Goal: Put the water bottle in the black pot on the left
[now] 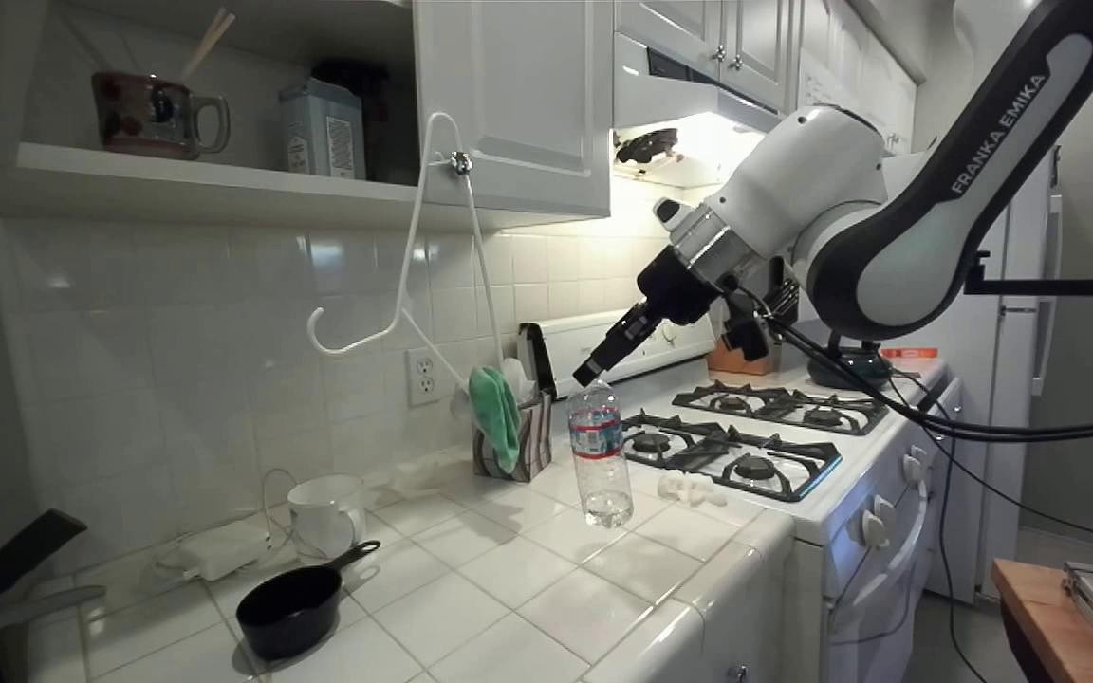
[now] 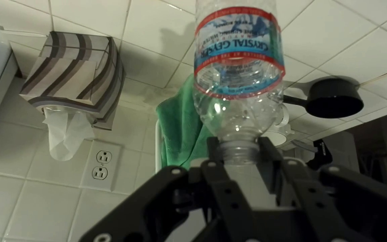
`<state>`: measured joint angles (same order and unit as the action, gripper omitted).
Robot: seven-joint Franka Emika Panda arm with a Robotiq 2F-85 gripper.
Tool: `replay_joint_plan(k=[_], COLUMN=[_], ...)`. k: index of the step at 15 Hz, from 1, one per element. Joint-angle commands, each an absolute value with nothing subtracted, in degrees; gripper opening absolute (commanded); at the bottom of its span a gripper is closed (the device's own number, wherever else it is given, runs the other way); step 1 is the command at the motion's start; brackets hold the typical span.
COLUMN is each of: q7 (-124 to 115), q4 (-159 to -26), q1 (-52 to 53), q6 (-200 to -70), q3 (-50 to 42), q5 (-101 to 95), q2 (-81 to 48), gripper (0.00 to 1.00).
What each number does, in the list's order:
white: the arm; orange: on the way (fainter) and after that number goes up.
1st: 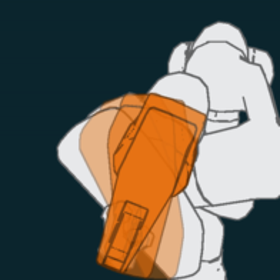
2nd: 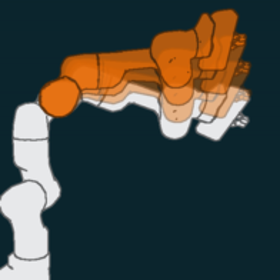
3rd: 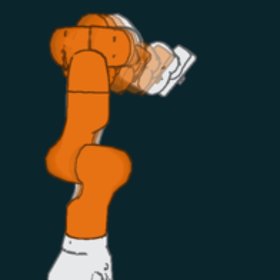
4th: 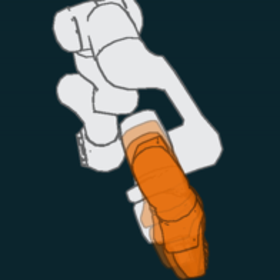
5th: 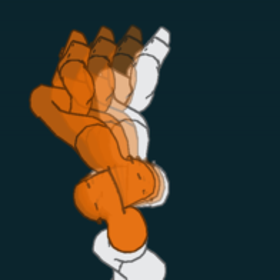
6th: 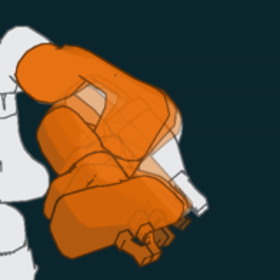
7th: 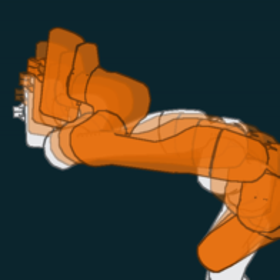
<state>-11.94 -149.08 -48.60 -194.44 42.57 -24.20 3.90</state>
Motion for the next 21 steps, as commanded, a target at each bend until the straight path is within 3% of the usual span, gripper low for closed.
replay_joint_plan(k=[1,2,9,21], q7=[-3.65,-5.53,3.00,-0.48], q4=[-143.63,-140.60,-122.18,-103.01], q1=[-32.93,-39.08,-34.55,-24.45], q6=[-186.81,-182.94,-159.77,-142.13], q3=[30.88,37.18,40.59,42.07], q5=[-17.07,-21.16,-25.42,-49.31], q2=[3.98,4.47,-0.62,-18.42], gripper=[0.08,0.08,0.08,0.08])
